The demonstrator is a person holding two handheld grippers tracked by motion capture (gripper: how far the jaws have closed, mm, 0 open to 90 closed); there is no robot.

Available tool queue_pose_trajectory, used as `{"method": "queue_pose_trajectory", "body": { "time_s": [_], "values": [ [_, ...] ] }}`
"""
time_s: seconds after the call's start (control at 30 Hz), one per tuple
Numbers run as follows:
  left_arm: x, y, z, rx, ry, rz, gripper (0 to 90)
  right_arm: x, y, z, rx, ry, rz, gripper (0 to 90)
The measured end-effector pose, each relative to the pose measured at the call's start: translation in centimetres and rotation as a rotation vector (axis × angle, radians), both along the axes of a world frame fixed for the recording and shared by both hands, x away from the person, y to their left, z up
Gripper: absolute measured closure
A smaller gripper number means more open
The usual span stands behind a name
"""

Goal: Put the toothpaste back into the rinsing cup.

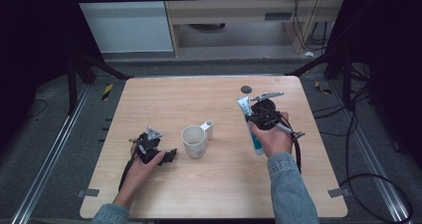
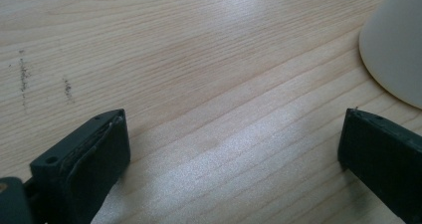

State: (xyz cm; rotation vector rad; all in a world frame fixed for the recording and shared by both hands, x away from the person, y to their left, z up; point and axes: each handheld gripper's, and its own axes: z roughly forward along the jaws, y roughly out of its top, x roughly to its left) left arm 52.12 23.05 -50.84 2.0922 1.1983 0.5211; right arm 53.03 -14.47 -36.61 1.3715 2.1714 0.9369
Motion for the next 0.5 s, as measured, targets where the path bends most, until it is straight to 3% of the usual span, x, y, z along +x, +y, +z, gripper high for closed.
{"method": "queue_pose_trajectory", "body": {
  "time_s": [0.5],
  "values": [
    [0.0,0.0,0.0,0.0,0.0,-0.001,0.0,-0.1,1.7,0.5,0.028,-0.112,-0.017,79.2]
  ]
}}
